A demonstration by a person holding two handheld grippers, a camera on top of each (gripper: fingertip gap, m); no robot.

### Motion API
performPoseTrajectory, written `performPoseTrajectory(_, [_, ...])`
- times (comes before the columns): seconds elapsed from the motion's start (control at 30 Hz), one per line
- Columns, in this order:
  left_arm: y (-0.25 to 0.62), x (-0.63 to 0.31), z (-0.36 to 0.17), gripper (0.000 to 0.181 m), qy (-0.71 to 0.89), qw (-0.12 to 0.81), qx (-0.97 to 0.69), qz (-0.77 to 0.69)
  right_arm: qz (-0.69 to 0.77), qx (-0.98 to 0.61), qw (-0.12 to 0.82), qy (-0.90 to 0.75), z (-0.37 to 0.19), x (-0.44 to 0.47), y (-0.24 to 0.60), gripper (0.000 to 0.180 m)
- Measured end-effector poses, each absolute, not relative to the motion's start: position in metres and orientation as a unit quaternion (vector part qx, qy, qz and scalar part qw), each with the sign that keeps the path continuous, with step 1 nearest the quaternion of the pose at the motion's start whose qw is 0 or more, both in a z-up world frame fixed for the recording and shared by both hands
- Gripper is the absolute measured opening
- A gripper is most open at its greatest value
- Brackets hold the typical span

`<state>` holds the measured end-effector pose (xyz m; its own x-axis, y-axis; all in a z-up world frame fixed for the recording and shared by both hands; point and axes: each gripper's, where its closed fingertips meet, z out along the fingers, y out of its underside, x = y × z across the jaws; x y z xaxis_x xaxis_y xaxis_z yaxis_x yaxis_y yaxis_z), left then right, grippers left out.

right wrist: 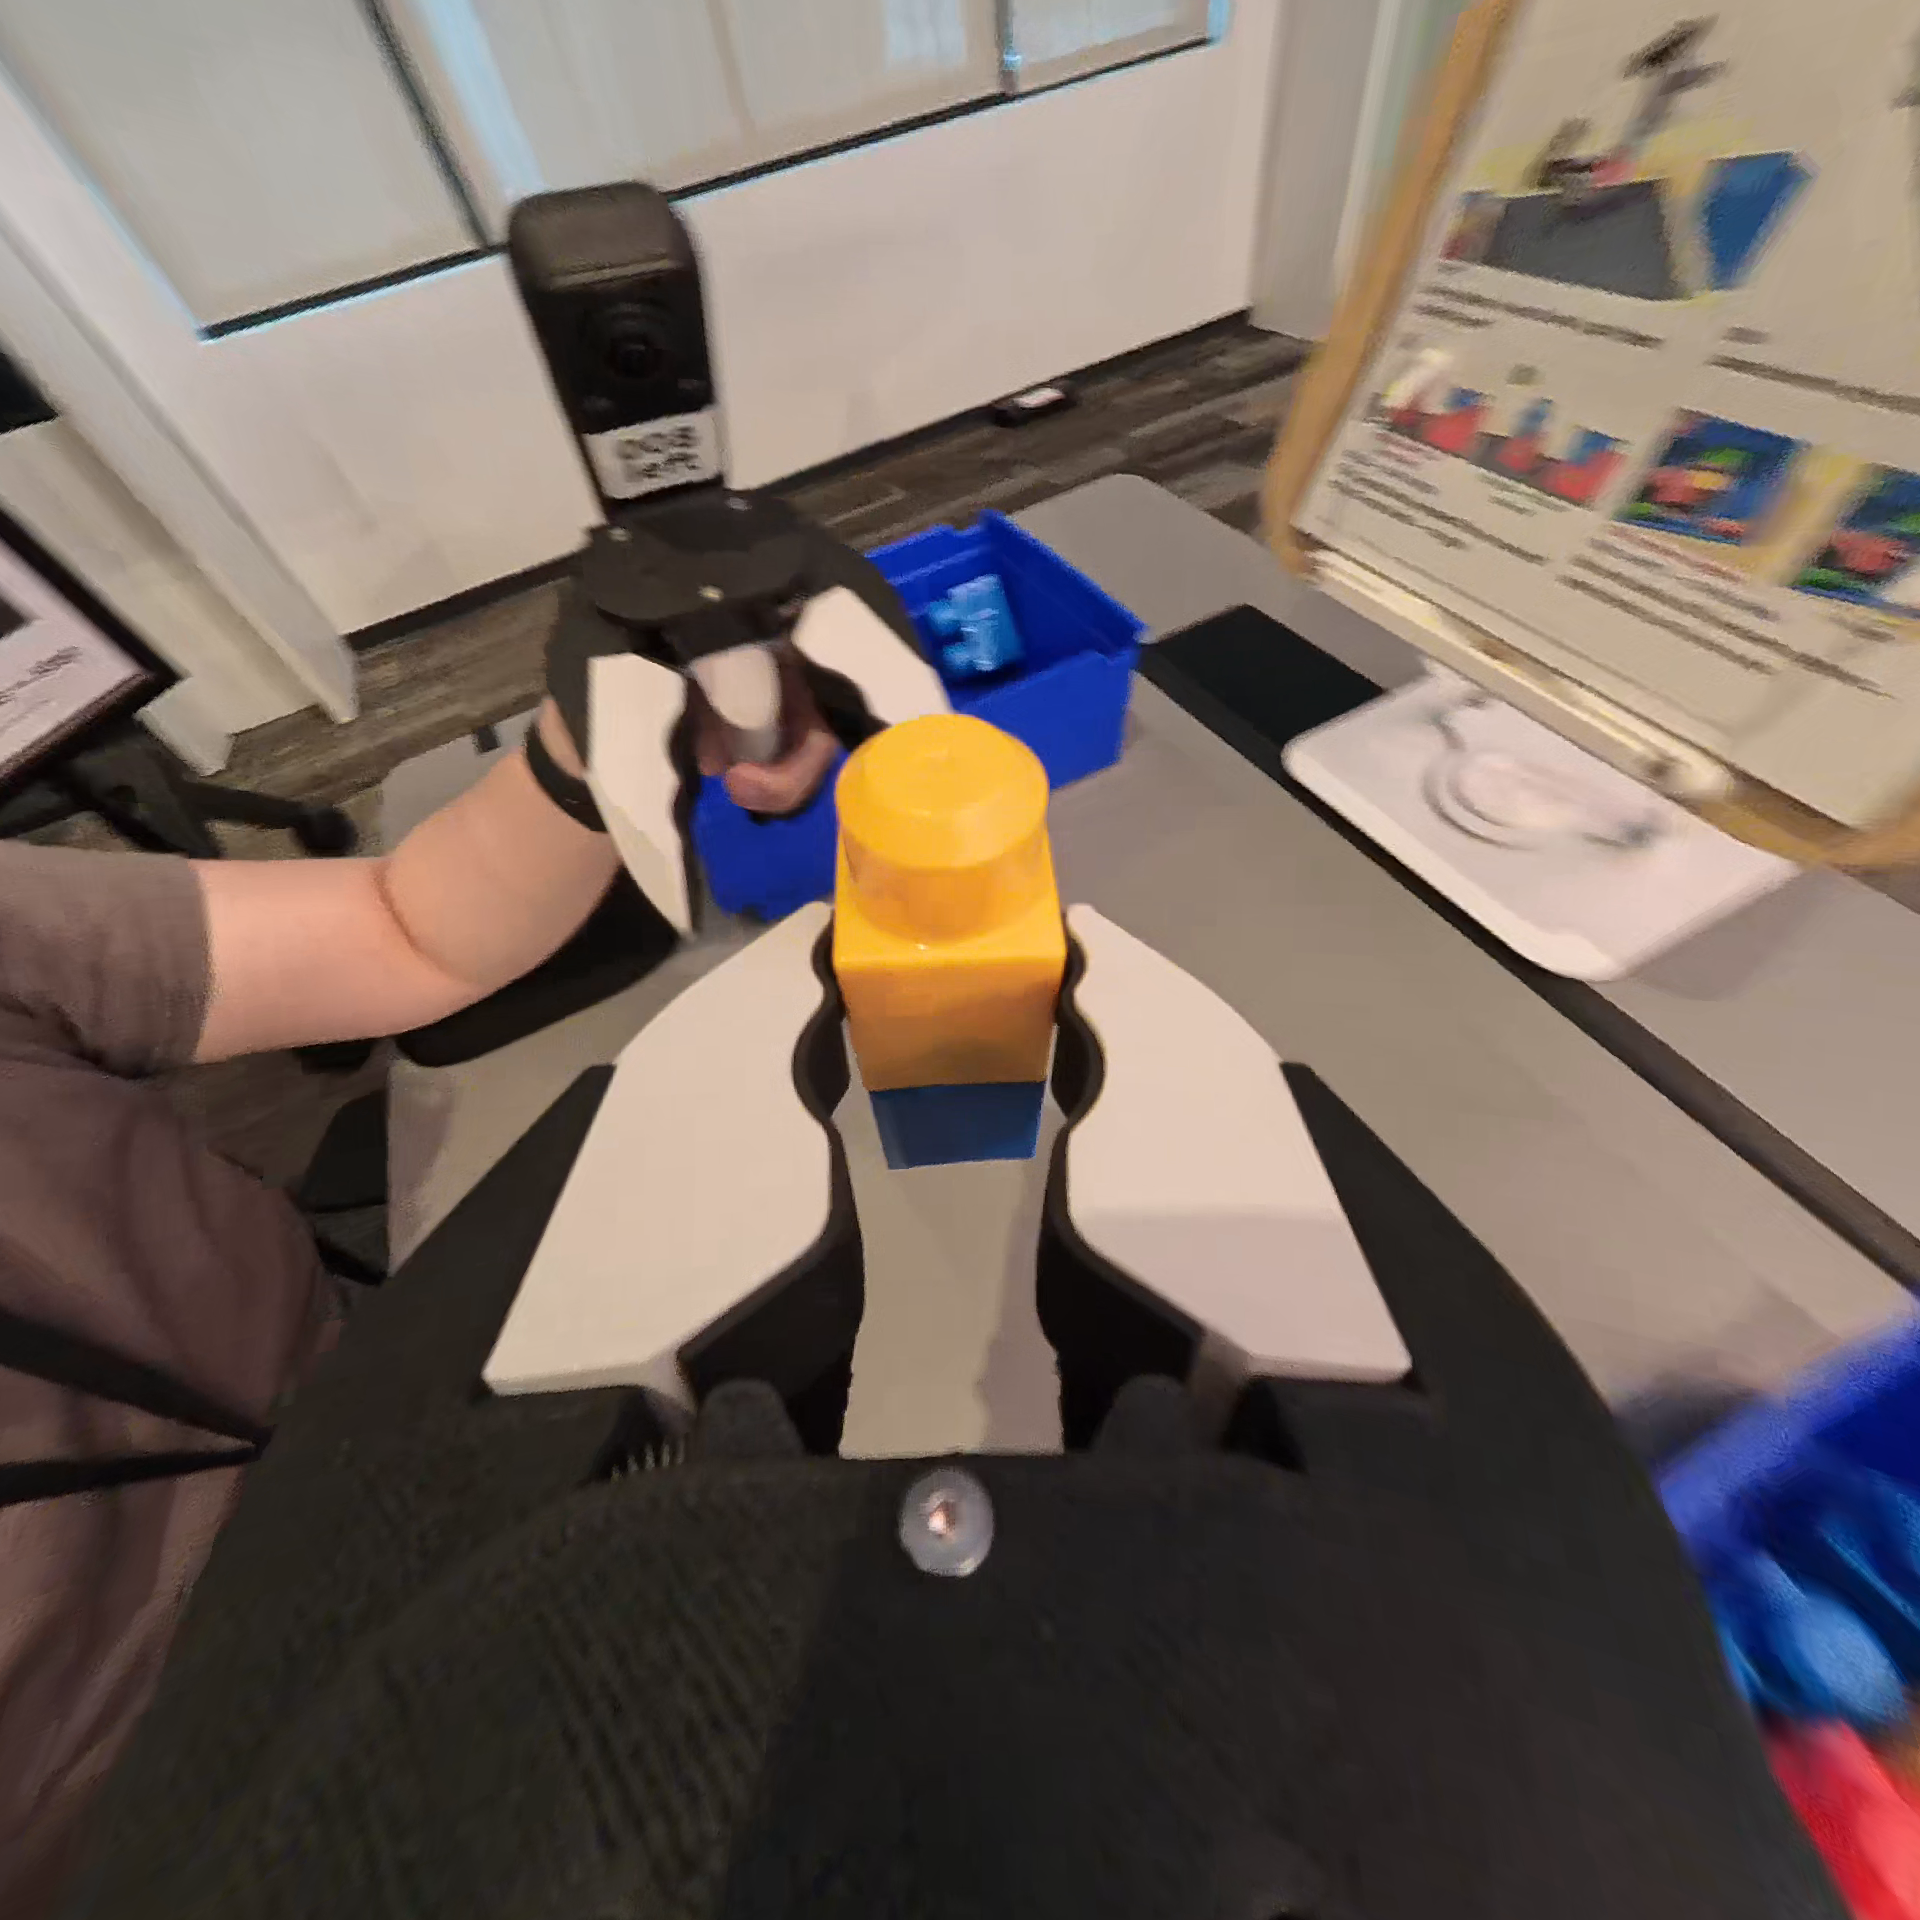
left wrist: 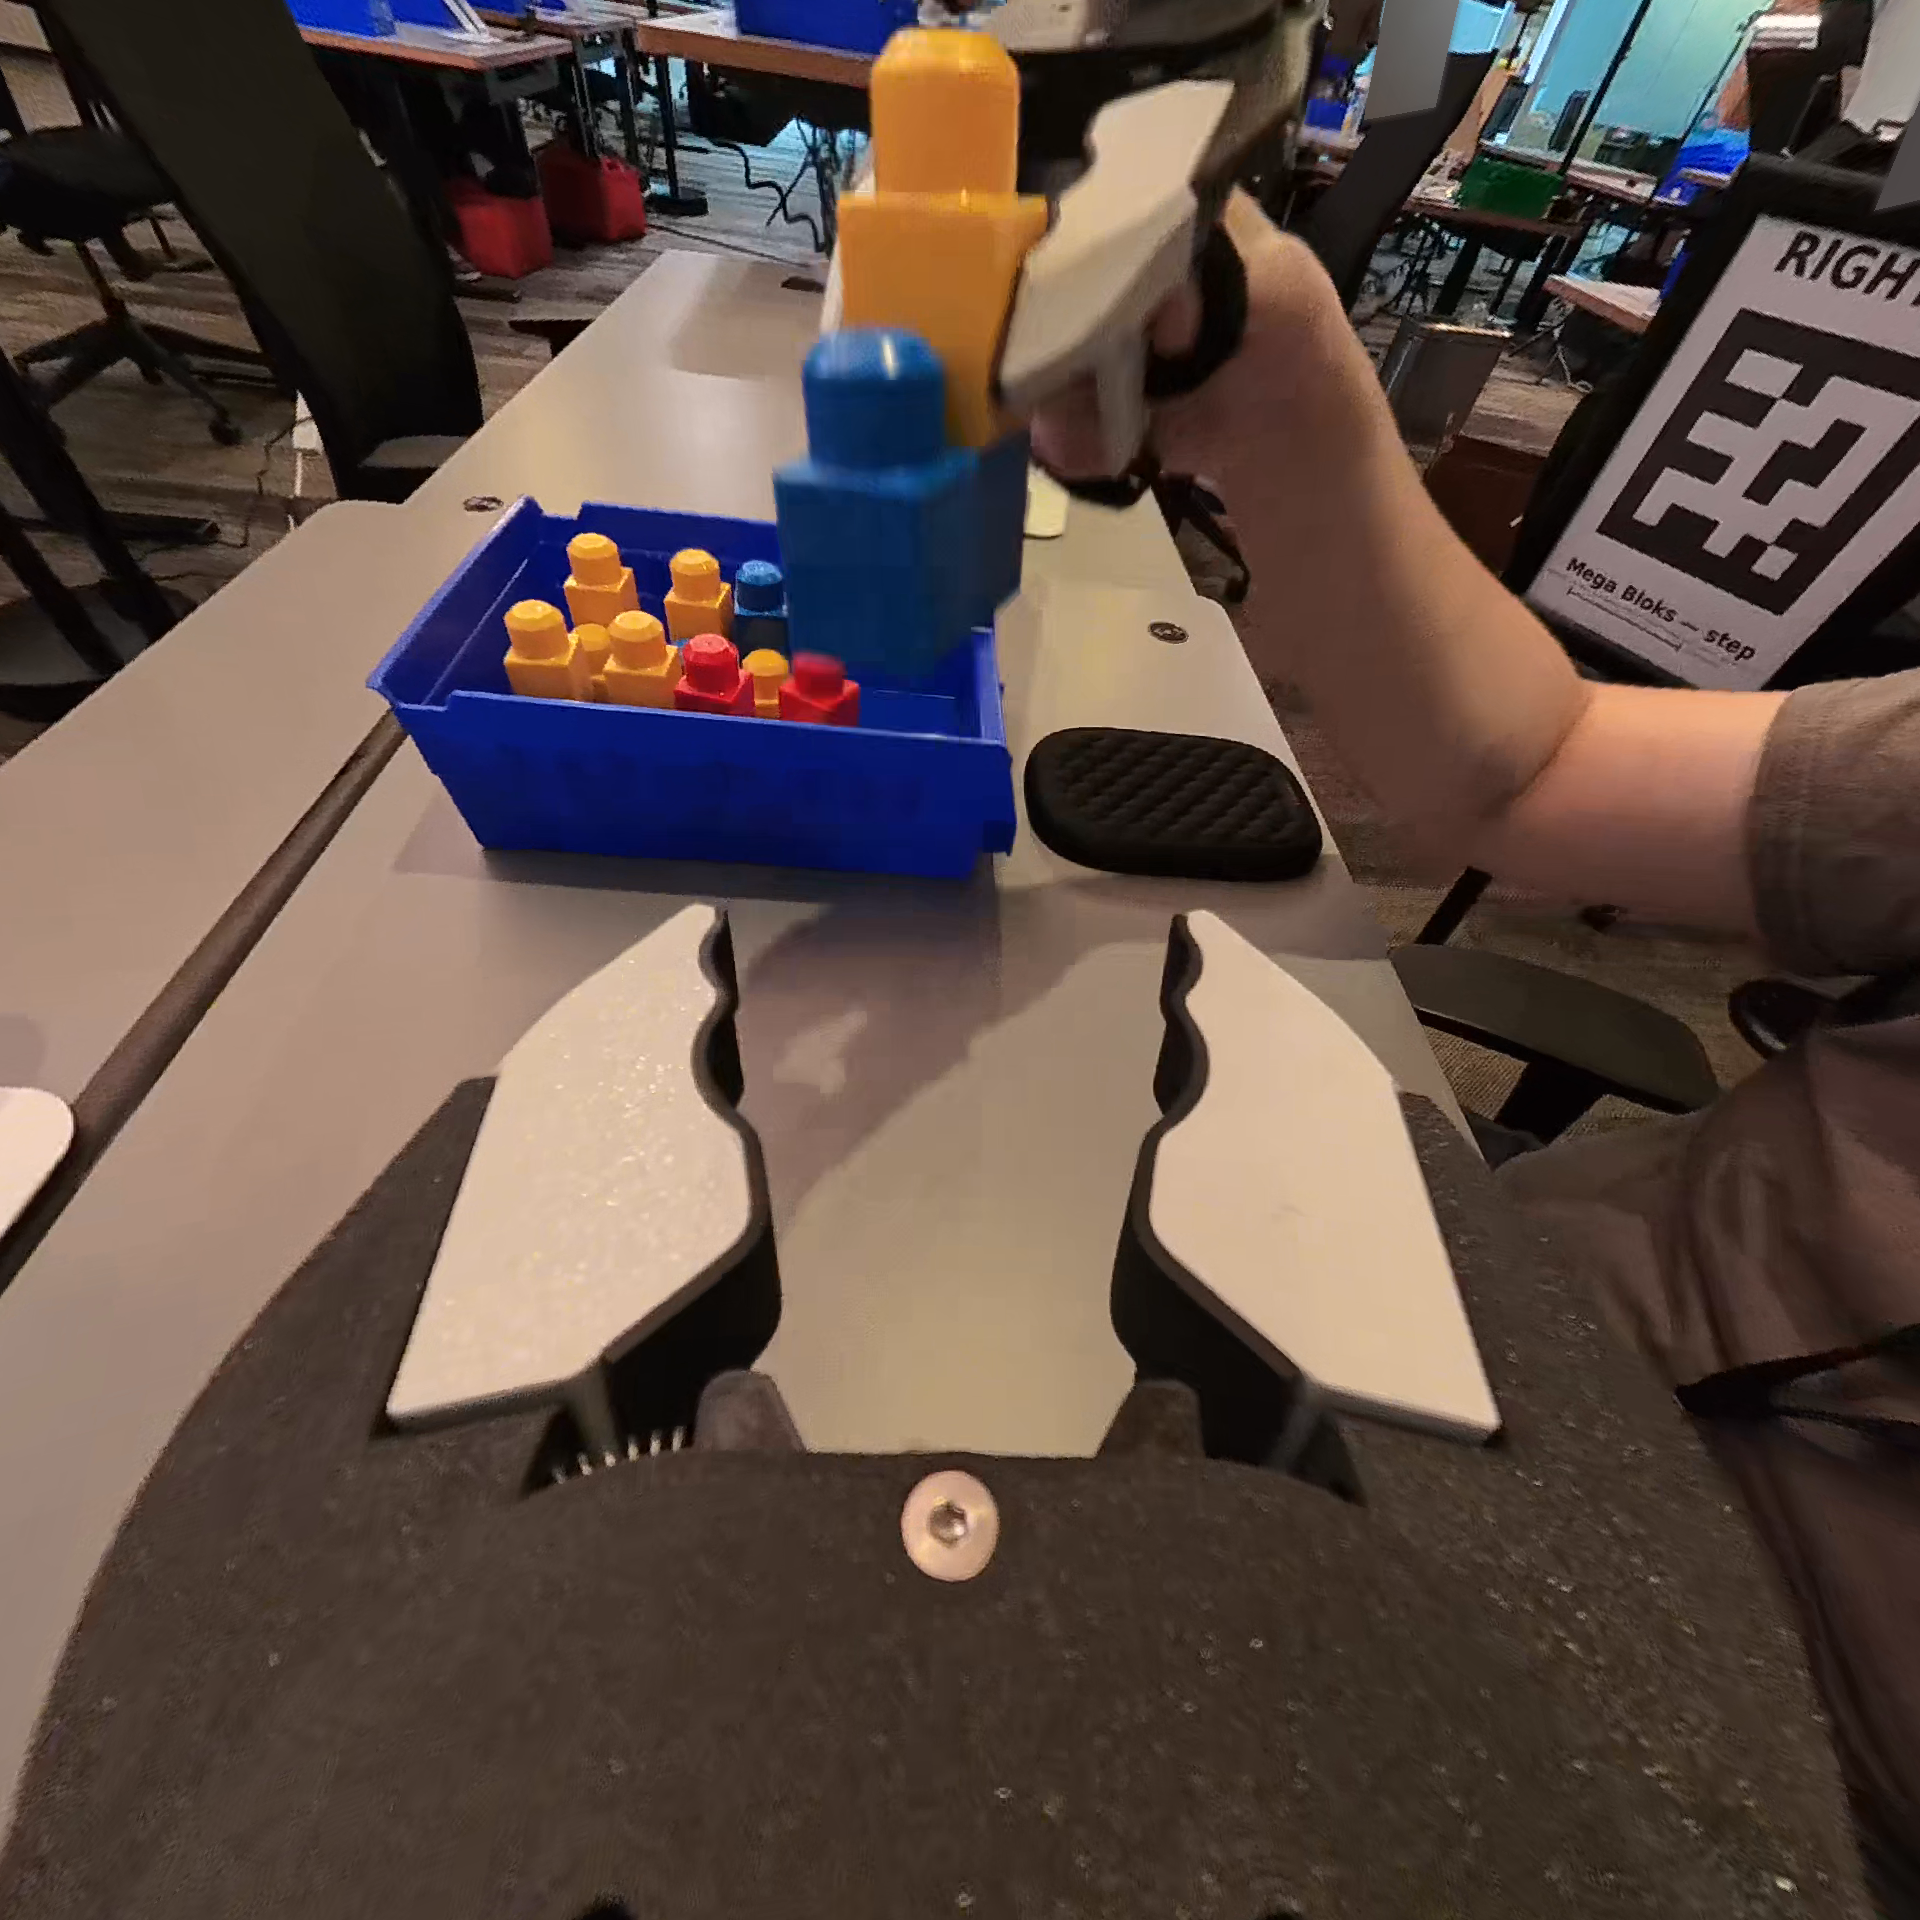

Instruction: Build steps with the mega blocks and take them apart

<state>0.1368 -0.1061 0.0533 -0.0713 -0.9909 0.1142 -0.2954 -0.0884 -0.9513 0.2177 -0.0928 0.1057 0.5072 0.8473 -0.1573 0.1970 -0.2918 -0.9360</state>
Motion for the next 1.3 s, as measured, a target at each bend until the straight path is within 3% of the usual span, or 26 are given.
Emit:
performPoseTrajectory(0.2, [-0.103, 0.135, 0.055, 0.075, 0.55, 0.364, -0.578, -0.48, 0.331, -0.801, 0.472, -0.162, 0.078, 0.385, -0.081, 0.037])
performPoseTrajectory(0.4, [-0.105, 0.141, 0.044, 0.075, 0.562, 0.345, -0.585, -0.472, 0.472, -0.772, 0.419, -0.072, 0.026, 0.43, -0.099, 0.037])
performPoseTrajectory(0.5, [-0.105, 0.143, 0.039, 0.073, 0.564, 0.337, -0.588, -0.472, 0.476, -0.774, 0.41, -0.079, 0.012, 0.435, -0.104, 0.037])
performPoseTrajectory(0.87, [-0.108, 0.148, 0.027, 0.071, 0.575, 0.318, -0.593, -0.465, 0.134, -0.892, 0.325, -0.285, -0.072, 0.457, -0.096, 0.039])
performPoseTrajectory(1.3, [-0.116, 0.153, 0.012, 0.069, 0.594, 0.294, -0.597, -0.453, 0.038, -0.906, 0.213, -0.365, -0.11, 0.476, -0.097, 0.042])
